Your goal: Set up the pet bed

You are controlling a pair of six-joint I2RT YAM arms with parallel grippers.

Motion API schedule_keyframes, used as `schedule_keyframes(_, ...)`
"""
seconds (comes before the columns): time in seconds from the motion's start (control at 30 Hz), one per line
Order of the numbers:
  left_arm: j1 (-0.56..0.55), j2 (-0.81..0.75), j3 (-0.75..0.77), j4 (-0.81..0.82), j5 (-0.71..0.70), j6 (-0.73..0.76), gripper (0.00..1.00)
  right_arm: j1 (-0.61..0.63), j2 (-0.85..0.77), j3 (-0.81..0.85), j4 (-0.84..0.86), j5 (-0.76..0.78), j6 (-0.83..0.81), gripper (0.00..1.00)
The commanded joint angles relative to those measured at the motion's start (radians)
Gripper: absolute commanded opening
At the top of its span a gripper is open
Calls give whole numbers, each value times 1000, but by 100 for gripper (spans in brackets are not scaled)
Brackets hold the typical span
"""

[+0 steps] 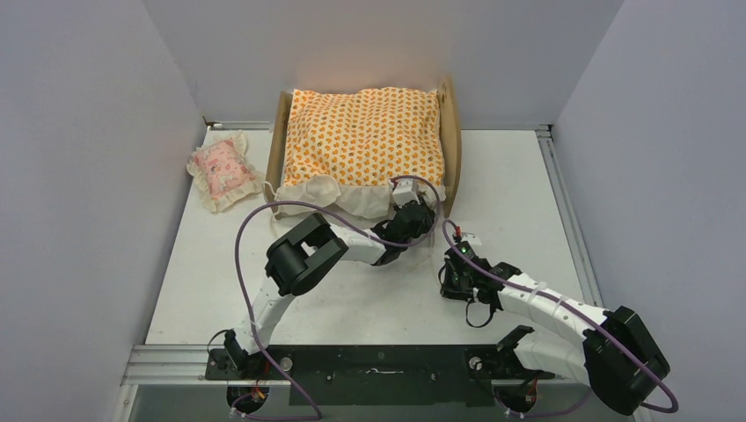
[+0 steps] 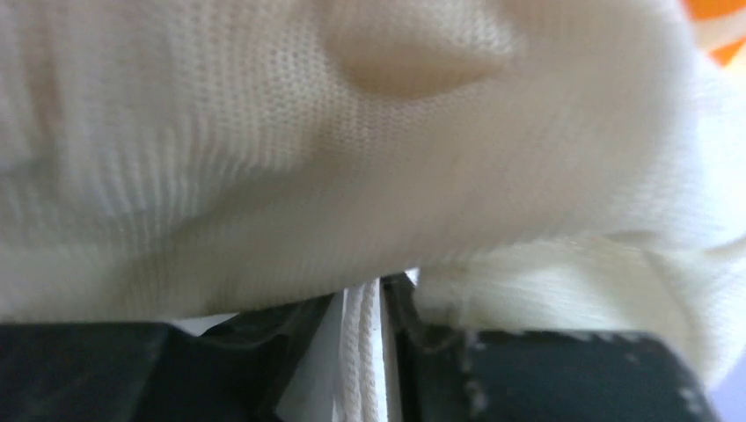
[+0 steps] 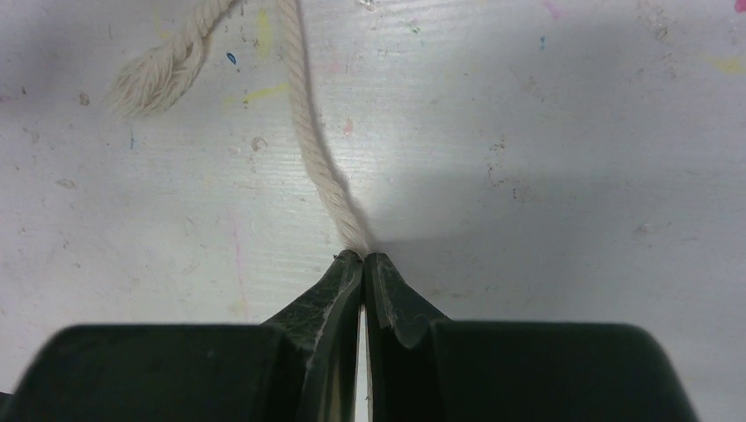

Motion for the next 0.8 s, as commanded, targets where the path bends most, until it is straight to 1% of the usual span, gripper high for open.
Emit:
schedule_keyframes(0.0, 7, 16, 30, 119, -35, -8, 13, -3, -42, 10, -65, 3, 8, 5)
schedule_keyframes(0.07, 7, 2, -3, 156, -30, 4, 2, -4, -66, 25, -84, 23, 12, 5)
schedule_keyframes(0.1, 7, -8, -22, 174, -29, 8, 0, -4, -76, 33, -92, 32, 14, 5)
schedule_keyframes(0.23, 10, -61, -112, 237, -11, 25, 0, -32, -95, 92, -104, 55, 11, 5)
schedule_keyframes(0.37, 16, -99, -150, 261, 31, 39, 0, -139, -67, 167, -56, 28, -47, 5)
schedule_keyframes(0.47, 17, -120, -170, 270, 55, 50, 0, -237, -3, 229, 26, -35, -90, 5)
schedule_keyframes(0.53, 19, -136, -187, 281, 72, 51, 0, -268, 56, 274, 75, -79, -116, 5)
schedule_keyframes(0.67, 20, -160, -203, 285, 117, 72, 0, -283, 178, 345, 171, -105, -148, 5)
schedule_keyframes(0.77, 21, -177, -225, 297, 151, 75, 0, -286, 237, 354, 272, -107, -159, 5)
